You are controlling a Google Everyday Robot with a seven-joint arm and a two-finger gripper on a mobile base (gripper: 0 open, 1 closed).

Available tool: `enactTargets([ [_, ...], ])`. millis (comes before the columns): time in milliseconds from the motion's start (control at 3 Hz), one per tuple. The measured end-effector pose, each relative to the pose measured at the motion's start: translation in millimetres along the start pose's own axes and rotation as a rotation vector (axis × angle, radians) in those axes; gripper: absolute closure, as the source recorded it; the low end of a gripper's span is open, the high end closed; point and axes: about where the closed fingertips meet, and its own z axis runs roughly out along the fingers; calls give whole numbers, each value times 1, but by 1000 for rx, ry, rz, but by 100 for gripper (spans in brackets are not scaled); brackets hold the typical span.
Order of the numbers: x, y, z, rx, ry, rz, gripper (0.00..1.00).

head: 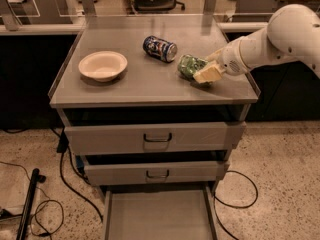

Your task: Pick green can from bottom drawer and place on counter

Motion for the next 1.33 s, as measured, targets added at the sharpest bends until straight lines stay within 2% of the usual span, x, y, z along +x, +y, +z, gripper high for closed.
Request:
enactTargets([
  [333,8,11,12,-34,26,-2,100],
  [667,8,11,12,-34,26,-2,84],
  [1333,8,11,12,-34,26,-2,37],
])
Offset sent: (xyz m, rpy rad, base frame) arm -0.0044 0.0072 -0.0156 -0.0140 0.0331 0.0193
